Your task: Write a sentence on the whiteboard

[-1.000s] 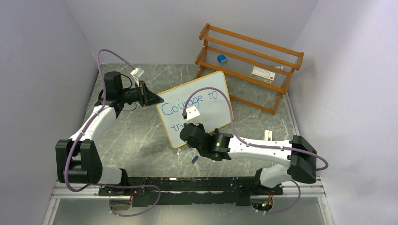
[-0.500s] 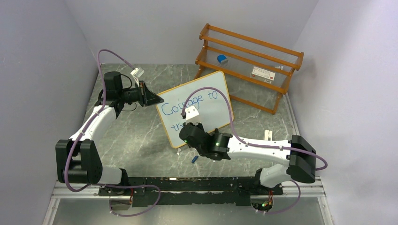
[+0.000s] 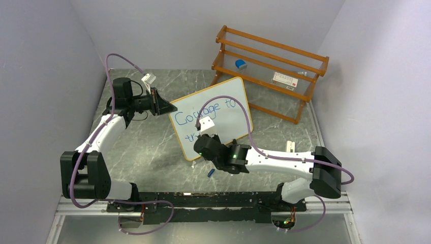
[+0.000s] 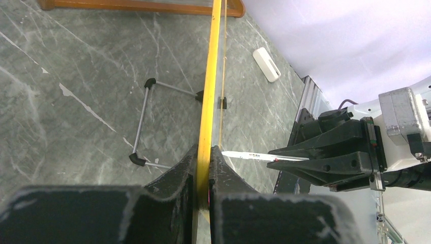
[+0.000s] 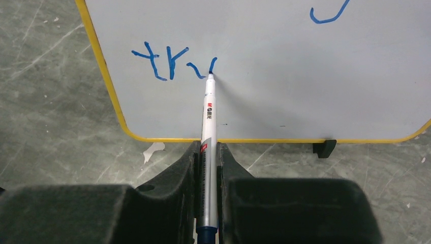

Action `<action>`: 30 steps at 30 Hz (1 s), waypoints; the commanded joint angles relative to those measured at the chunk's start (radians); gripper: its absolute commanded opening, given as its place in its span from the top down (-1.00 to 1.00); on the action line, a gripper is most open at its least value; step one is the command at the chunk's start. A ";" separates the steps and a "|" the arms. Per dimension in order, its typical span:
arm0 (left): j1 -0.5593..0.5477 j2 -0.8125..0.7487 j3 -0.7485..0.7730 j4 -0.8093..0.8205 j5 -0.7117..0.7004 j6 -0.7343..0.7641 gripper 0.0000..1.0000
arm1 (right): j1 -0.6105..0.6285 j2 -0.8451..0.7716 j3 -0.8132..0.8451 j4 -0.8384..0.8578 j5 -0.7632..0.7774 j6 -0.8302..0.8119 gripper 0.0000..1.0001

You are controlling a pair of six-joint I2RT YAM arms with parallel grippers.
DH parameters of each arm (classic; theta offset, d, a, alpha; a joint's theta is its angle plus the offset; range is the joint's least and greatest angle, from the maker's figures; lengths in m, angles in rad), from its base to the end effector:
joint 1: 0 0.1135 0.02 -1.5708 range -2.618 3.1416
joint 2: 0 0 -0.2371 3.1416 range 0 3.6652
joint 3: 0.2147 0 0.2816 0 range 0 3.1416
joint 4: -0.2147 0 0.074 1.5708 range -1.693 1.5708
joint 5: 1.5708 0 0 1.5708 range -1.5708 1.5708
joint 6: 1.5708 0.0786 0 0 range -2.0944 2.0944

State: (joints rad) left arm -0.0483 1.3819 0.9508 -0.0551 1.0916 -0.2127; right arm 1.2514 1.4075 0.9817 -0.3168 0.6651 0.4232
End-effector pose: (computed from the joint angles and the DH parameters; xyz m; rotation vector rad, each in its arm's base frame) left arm 0.3442 -0.0865 0.2344 0.5285 1.9197 -1.2726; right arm 0.1581 0.3236 0.1966 -0.5569 2.0647 0.2014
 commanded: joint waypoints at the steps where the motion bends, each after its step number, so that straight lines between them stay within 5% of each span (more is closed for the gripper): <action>1: -0.033 0.026 -0.011 -0.058 -0.067 0.046 0.90 | -0.005 0.022 0.018 -0.028 -0.019 0.022 1.00; 30: -0.033 0.026 -0.009 -0.064 -0.075 0.049 0.90 | 0.005 0.024 0.013 -0.037 -0.124 0.020 1.00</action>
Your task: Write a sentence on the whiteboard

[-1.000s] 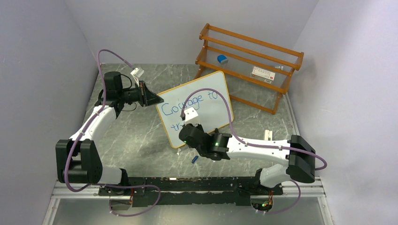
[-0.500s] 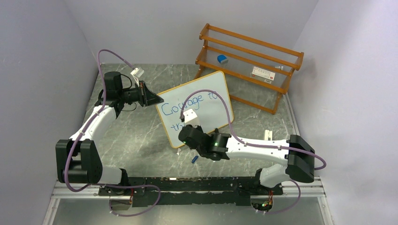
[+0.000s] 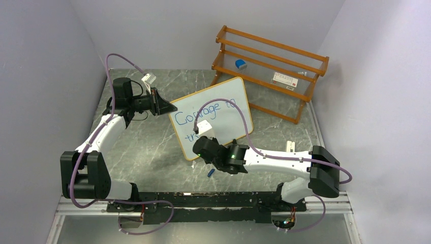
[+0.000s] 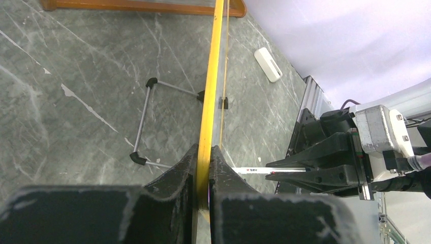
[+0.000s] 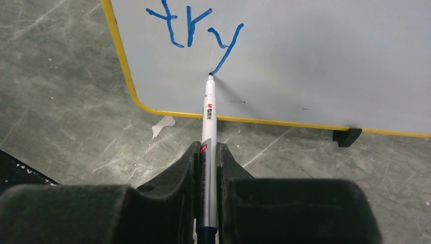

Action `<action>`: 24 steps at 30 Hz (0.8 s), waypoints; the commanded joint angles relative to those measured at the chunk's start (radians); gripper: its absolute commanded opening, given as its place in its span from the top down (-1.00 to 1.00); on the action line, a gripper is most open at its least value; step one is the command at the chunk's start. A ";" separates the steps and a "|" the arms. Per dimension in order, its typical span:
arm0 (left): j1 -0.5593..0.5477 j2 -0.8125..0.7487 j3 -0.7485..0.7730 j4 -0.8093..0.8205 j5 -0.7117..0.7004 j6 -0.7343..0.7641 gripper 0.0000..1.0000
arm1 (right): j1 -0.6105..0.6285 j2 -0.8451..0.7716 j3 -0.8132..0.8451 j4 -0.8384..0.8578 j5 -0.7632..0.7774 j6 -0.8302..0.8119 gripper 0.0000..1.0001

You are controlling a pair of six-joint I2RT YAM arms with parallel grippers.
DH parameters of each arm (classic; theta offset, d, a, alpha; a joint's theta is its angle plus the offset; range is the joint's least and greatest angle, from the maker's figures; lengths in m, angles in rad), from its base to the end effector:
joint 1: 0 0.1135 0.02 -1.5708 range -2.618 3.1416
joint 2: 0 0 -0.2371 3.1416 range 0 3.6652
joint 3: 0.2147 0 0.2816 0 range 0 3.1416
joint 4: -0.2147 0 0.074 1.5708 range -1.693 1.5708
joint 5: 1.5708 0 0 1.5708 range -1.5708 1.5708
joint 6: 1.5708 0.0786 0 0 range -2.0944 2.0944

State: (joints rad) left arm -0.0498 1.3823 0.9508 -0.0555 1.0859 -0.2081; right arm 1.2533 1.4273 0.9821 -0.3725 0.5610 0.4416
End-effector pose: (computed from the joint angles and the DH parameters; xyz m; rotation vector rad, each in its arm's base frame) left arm 0.3445 -0.0868 0.2341 0.5300 1.9201 -1.2653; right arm 0.1510 0.3255 0.1813 -0.6478 2.1518 0.2360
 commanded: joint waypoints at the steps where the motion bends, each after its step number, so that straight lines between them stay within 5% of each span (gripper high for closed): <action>1: -0.032 0.026 -0.009 -0.064 -0.071 0.044 0.90 | 0.002 -0.002 0.012 0.020 -0.024 -0.003 1.00; 24: -0.032 0.032 -0.005 -0.071 -0.074 0.051 0.90 | -0.103 -0.161 -0.044 0.038 0.054 -0.051 1.00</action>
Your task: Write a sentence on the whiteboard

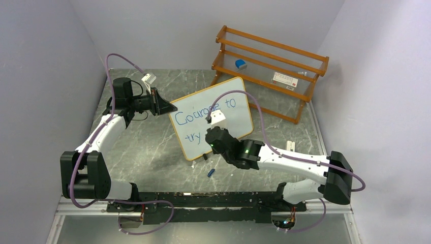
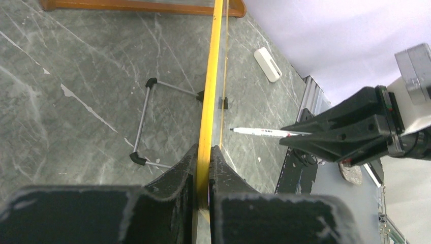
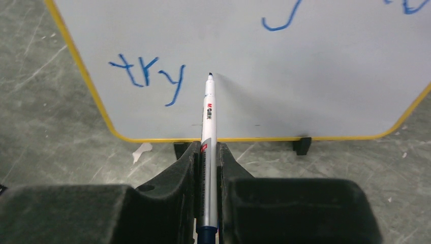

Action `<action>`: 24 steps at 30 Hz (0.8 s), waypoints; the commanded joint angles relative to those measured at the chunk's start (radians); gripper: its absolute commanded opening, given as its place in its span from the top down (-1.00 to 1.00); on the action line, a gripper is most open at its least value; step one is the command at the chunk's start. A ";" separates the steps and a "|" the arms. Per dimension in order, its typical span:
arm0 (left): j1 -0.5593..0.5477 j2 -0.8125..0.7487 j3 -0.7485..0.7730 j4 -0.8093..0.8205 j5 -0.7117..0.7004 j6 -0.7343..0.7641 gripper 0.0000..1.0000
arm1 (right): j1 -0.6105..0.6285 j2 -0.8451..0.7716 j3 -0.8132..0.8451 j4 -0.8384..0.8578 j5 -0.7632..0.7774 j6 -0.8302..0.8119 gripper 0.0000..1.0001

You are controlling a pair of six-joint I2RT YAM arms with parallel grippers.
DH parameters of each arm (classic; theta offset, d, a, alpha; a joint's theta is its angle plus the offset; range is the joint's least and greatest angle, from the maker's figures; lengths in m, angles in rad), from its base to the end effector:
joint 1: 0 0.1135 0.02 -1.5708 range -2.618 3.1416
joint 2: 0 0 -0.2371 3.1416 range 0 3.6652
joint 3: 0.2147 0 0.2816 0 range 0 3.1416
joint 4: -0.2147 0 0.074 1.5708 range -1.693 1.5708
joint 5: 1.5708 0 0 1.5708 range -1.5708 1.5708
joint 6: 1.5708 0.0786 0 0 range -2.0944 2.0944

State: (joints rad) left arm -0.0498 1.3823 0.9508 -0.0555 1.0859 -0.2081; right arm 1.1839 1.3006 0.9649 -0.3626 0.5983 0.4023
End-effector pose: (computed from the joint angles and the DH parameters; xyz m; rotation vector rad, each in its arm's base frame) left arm 0.3445 -0.0868 0.2341 0.5300 1.9201 -1.2653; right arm 0.1703 0.3006 0.2187 -0.5255 2.0753 0.2454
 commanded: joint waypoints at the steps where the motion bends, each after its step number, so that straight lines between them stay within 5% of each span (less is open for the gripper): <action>1: -0.032 0.032 -0.006 -0.072 -0.075 0.052 0.90 | -0.042 -0.037 -0.032 0.031 0.015 -0.013 1.00; 24: -0.032 0.031 -0.004 -0.077 -0.076 0.056 0.90 | -0.078 -0.052 -0.080 0.094 0.008 -0.022 1.00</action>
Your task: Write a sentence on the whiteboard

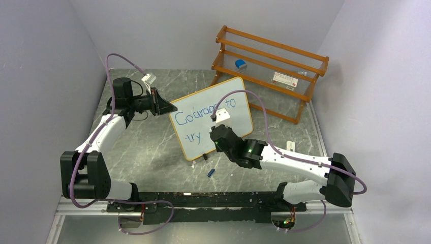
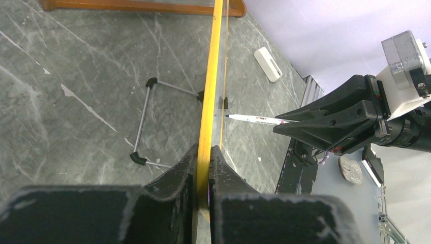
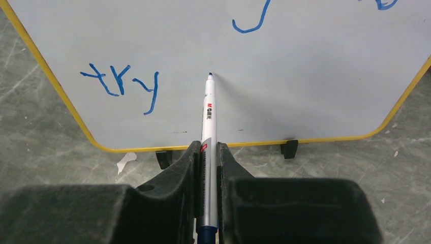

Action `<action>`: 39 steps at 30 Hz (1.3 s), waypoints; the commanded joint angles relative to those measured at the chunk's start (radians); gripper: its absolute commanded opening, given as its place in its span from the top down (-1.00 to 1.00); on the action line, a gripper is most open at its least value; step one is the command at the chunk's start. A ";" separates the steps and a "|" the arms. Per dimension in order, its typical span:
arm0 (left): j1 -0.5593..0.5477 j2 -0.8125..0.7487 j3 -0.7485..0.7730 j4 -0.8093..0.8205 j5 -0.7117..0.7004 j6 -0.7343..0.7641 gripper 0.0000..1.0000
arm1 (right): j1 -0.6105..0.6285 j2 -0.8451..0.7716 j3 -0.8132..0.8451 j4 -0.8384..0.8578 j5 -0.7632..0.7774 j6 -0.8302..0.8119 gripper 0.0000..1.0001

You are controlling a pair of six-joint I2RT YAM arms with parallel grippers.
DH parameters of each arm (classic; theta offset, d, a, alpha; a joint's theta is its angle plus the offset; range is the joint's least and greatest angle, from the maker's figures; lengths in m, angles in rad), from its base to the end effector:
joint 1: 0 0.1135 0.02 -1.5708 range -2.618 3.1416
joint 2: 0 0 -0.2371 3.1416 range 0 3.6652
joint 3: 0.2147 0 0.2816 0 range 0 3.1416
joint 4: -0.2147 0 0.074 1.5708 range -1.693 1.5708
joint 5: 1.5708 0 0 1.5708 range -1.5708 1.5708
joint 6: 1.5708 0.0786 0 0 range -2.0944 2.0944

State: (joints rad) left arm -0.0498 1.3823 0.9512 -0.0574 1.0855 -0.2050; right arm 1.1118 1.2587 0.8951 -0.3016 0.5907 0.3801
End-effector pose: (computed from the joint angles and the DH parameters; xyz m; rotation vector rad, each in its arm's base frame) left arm 0.3444 -0.0868 0.2340 0.5317 1.9200 -1.2636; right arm 0.1878 0.2812 0.2114 -0.4597 2.0665 0.2235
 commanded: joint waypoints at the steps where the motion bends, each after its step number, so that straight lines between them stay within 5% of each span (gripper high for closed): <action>1: -0.032 0.031 -0.006 -0.074 -0.077 0.050 0.90 | -0.006 -0.011 -0.014 0.038 0.020 -0.001 1.00; 39: -0.032 0.035 -0.006 -0.071 -0.074 0.051 0.90 | -0.027 0.013 -0.023 0.124 0.003 -0.040 1.00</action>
State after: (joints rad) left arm -0.0498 1.3842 0.9512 -0.0574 1.0843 -0.2054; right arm 1.0939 1.2823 0.8886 -0.2382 0.6094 0.3511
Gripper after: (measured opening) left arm 0.121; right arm 0.153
